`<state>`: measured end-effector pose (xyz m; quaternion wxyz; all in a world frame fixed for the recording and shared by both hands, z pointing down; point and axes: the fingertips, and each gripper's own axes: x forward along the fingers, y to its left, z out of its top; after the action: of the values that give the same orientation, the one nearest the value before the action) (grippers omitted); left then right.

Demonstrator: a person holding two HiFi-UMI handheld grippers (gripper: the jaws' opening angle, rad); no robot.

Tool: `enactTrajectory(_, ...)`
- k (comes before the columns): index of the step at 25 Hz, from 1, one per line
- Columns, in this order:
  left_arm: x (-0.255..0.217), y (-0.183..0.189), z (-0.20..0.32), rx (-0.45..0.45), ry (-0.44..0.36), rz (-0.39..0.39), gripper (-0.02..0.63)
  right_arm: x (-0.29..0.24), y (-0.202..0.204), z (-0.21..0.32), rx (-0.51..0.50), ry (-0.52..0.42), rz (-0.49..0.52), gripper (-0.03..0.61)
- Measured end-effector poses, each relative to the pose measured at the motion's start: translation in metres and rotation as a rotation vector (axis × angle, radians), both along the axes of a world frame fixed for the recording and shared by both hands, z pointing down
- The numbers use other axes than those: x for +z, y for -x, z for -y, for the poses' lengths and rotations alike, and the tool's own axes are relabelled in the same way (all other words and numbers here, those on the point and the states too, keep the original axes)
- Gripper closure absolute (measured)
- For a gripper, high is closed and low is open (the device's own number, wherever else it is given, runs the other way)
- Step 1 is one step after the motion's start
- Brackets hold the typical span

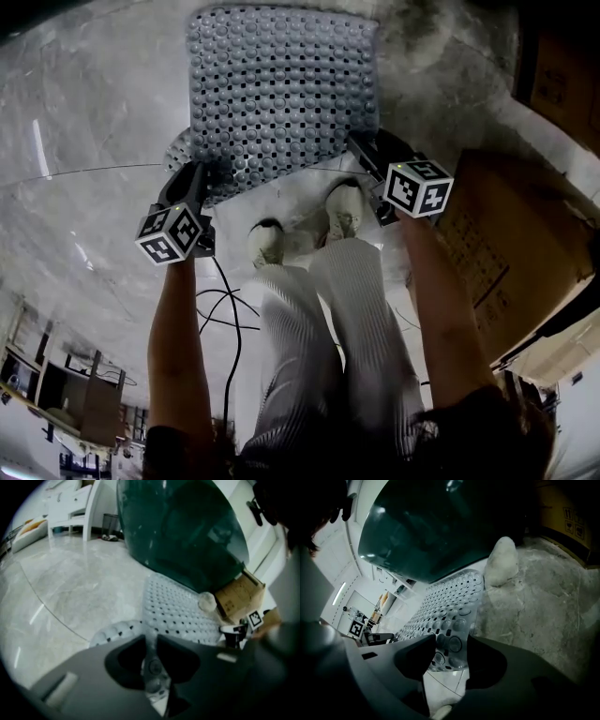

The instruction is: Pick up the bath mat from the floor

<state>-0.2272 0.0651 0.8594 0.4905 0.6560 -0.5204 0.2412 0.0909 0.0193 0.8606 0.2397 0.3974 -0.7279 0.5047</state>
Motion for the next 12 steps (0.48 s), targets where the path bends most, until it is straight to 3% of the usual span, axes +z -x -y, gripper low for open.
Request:
enactTrajectory(1,-0.006,0.005,0.002,-0.025,-0.009,0.001,0.56,-0.005,0.001,0.0,-0.005,-0.005,0.001,0.393)
enactTrajectory(3,-0.016,0.007,0.003,-0.036,-0.017,-0.01,0.597,-0.015,0.002,0.0,-0.008,-0.018,0.002,0.427)
enactTrajectory(7,-0.034,0.004,0.0,-0.004,-0.001,-0.019,0.601,-0.038,0.007,-0.002,-0.011,-0.029,0.019,0.466)
enactTrajectory(12,-0.057,0.003,0.0,-0.028,0.015,-0.038,0.603,-0.075,0.019,0.001,-0.054,-0.043,0.066,0.502)
